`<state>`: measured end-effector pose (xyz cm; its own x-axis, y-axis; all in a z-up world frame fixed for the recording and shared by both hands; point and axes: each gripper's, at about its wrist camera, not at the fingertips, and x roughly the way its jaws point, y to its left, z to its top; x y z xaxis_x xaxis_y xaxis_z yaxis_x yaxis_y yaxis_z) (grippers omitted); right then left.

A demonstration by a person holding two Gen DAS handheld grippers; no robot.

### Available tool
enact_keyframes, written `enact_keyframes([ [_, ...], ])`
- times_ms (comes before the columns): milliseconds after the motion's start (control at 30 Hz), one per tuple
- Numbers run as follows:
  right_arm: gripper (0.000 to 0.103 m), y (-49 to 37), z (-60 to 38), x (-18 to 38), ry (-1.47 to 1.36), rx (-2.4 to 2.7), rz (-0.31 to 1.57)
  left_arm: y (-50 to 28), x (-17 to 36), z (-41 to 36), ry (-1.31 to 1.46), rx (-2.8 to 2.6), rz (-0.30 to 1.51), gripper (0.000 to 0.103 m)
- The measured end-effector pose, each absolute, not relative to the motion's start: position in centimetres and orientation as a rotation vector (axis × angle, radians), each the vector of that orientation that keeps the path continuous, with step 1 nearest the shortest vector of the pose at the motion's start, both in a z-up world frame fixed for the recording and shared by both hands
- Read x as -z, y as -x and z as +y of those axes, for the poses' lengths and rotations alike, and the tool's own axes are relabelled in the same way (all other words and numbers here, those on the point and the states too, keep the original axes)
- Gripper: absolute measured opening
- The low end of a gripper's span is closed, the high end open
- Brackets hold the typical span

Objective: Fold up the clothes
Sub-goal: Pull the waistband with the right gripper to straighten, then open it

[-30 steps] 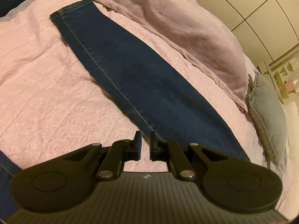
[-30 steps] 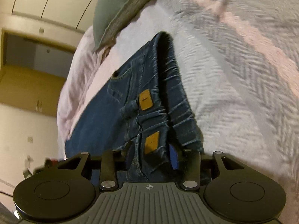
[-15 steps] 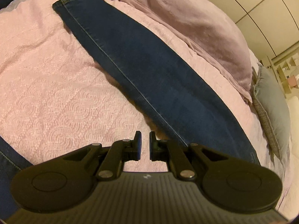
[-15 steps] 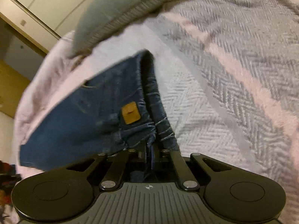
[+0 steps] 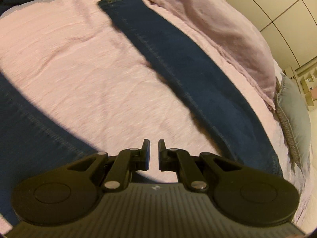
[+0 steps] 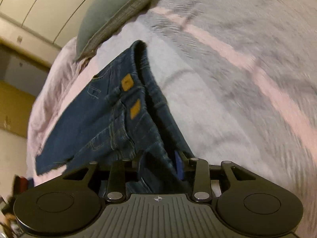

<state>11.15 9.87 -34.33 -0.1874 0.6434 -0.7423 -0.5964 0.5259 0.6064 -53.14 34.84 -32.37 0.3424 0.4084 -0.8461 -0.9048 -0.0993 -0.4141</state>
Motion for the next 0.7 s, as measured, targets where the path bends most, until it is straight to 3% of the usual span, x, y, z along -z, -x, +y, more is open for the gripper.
enact_keyframes([
  [367, 0.035, -12.3, 8.9, 34.2, 0.088, -1.223, 1.426, 54.8, 32.3, 31.2, 1.251, -1.192, 0.563, 0.004],
  [400, 0.026, -12.1, 9.5, 34.0, 0.121, -1.242, 1.406, 54.6, 32.3, 30.9, 1.25, -1.184, 0.565, 0.004],
  [433, 0.003, -11.8, 10.1, 33.6, 0.154, -1.252, 1.373, 54.4, 32.4, 30.6, 1.248, -1.177, 0.566, 0.004],
  [567, 0.002, -10.6, 9.2, 31.6, 0.165, -1.228, 1.239, 54.4, 32.5, 29.5, 1.236, -1.169, 0.58, 0.004],
  [700, 0.0, -12.0, 6.4, 34.8, 0.221, -0.912, 1.256, 55.5, 32.7, 28.6, 1.24, -1.194, 0.6, 0.004],
])
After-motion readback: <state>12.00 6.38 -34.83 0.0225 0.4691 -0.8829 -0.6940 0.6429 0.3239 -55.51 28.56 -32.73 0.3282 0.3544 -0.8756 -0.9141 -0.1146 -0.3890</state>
